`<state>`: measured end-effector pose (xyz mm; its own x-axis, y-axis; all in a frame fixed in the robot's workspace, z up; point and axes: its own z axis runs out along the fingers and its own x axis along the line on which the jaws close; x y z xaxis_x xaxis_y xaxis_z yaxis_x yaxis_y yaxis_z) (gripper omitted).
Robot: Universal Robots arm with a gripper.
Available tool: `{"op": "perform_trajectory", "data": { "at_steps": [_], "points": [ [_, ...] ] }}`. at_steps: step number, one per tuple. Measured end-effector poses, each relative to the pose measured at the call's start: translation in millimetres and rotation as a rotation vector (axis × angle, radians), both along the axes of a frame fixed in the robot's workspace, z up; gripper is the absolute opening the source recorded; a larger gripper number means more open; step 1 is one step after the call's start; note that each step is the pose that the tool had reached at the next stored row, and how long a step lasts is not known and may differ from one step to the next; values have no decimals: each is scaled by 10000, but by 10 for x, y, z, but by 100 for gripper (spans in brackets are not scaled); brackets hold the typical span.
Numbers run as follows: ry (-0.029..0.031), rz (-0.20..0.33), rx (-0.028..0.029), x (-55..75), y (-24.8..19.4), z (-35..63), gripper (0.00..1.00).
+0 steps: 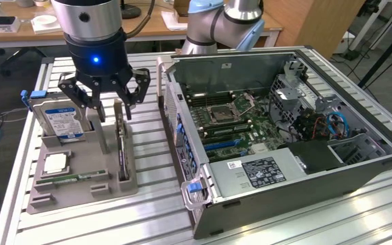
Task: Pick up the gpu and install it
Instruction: 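Pick up the gpu and move the gpu toward the slot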
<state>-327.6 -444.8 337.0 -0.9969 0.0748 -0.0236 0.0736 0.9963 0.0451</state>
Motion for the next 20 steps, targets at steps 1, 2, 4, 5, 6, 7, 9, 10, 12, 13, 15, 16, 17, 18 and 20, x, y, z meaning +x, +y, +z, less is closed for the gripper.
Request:
{"op": "perform_trajectory", "data": {
  "at_steps": [1,2,4,5,6,7,9,10,12,13,15,16,17,18,20],
  "points": [
    [1,0,0,0,0,0,53],
    [1,0,0,0,0,0,53],
    [1,0,-1,0,0,0,53],
    [1,0,-1,0,0,-1,53],
    [-1,0,1,0,0,-4,53],
    [-2,0,2,0,0,-10,53],
    [-1,0,0,0,0,-22,53],
    [0,0,0,0,0,-30,53],
    [0,0,0,0,0,-48,53],
    [1,0,-1,0,0,-57,53],
    [1,0,0,0,0,-76,53],
    [1,0,0,0,0,-85,53],
    [0,0,0,0,0,-95,53],
    [0,0,0,0,0,-105,53],
    [1,0,-1,0,0,-126,53]
  ]
}}
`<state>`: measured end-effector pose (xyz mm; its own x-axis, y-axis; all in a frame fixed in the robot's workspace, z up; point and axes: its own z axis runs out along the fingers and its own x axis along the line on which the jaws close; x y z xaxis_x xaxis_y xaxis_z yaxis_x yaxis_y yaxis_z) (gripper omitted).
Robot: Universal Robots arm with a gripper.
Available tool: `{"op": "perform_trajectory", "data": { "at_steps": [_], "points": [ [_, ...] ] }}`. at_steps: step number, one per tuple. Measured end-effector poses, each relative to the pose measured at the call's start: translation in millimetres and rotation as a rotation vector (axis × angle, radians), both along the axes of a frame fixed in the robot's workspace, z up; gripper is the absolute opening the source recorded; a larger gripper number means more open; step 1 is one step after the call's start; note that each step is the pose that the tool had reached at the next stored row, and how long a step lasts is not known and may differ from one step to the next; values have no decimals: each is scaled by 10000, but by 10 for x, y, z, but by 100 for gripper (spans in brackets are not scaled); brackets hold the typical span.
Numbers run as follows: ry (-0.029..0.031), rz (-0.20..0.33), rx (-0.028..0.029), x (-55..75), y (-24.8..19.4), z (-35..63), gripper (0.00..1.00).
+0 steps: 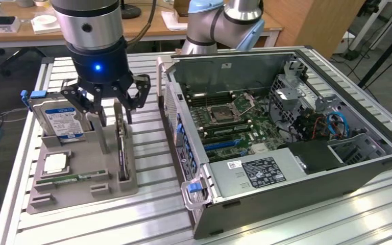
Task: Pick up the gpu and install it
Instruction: 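Pick up the gpu and move the gpu toward the slot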
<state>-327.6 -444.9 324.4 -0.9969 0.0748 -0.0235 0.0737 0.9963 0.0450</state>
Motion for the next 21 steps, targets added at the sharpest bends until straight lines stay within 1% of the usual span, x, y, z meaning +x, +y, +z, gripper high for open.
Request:
{"op": "perform_trajectory", "data": {
  "at_steps": [17,21],
  "points": [
    [-1,0,1,-1,-3,-225,53],
    [1,0,0,0,-4,-232,53]
  ]
}}
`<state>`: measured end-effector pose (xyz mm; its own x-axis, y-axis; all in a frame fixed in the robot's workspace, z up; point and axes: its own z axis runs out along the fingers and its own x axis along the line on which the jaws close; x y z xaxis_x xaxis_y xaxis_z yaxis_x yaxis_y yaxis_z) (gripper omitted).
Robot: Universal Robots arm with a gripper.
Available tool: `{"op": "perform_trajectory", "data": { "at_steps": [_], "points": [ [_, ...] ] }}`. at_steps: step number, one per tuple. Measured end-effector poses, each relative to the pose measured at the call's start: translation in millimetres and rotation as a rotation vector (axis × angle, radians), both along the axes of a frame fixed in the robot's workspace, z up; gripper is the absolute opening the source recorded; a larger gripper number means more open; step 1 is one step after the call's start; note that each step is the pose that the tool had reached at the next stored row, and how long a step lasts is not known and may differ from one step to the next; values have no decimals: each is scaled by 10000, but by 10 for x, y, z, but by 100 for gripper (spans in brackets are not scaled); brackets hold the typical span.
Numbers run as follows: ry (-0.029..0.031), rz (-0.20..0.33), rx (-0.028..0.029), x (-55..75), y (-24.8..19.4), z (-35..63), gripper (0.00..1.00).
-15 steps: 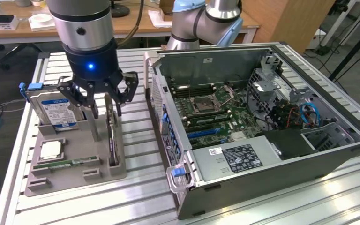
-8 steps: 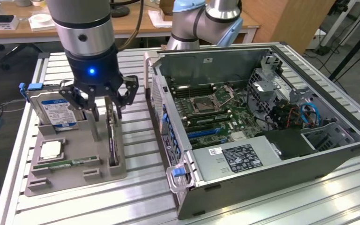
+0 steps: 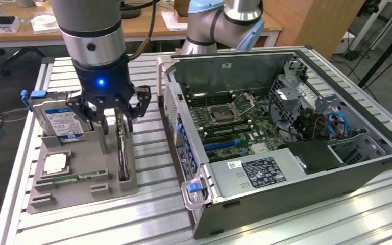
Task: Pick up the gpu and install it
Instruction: 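Pick up the gpu and move the gpu toward the slot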
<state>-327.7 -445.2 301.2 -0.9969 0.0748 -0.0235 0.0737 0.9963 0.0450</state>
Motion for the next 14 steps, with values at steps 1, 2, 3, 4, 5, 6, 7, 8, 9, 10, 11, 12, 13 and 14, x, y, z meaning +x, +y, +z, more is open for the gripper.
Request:
{"op": "perform_trajectory", "data": {
  "at_steps": [1,2,3,4,5,6,7,8,9,10,11,12,13,14],
  "points": [
    [0,0,0,0,0,0,53],
    [0,0,0,0,0,0,53],
    [0,0,0,0,0,-1,53],
    [-3,0,2,0,0,-9,53],
    [-3,-6,3,0,0,-17,53],
    [-1,-15,1,0,0,-24,53],
    [0,-28,1,0,0,-33,53],
    [-1,-50,0,0,0,-42,53],
    [-1,-75,-1,0,0,-52,53],
    [-1,-96,-2,-1,-1,-60,53],
    [0,-111,-2,-3,0,-66,53],
    [0,-126,-3,-8,0,-73,53],
    [0,-137,-3,-15,0,-79,53],
    [-1,-146,-2,-22,0,-85,53]
  ]
}}
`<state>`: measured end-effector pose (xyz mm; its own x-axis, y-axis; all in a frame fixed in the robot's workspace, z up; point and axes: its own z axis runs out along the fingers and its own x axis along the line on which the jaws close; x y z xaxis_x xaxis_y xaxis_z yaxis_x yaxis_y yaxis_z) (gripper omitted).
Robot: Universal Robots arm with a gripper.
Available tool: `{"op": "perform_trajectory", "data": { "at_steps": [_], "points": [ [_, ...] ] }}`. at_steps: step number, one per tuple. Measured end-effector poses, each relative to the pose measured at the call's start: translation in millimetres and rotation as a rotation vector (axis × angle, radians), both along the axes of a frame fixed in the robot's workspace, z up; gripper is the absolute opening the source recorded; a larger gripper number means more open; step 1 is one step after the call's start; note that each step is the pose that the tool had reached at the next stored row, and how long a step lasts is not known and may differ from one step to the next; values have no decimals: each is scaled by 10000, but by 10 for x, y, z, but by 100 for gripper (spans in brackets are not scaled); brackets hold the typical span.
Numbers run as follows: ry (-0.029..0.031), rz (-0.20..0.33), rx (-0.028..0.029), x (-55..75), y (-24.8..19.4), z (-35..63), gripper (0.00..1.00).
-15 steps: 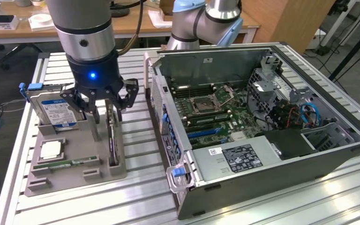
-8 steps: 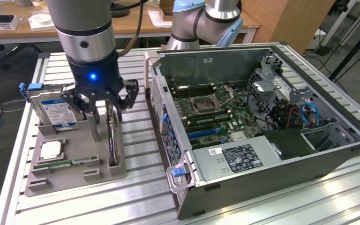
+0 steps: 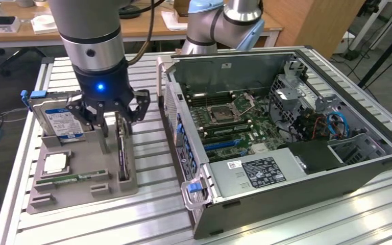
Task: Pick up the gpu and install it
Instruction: 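Pick up the gpu and move the gpu toward the slot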
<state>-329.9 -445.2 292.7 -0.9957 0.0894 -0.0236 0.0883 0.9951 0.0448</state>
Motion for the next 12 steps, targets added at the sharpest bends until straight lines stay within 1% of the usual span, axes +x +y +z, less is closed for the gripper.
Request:
{"op": "perform_trajectory", "data": {
  "at_steps": [5,12],
  "points": [
    [-1,-4,0,-5,0,-26,53],
    [0,-5,-42,-7,0,-140,53]
  ]
}}
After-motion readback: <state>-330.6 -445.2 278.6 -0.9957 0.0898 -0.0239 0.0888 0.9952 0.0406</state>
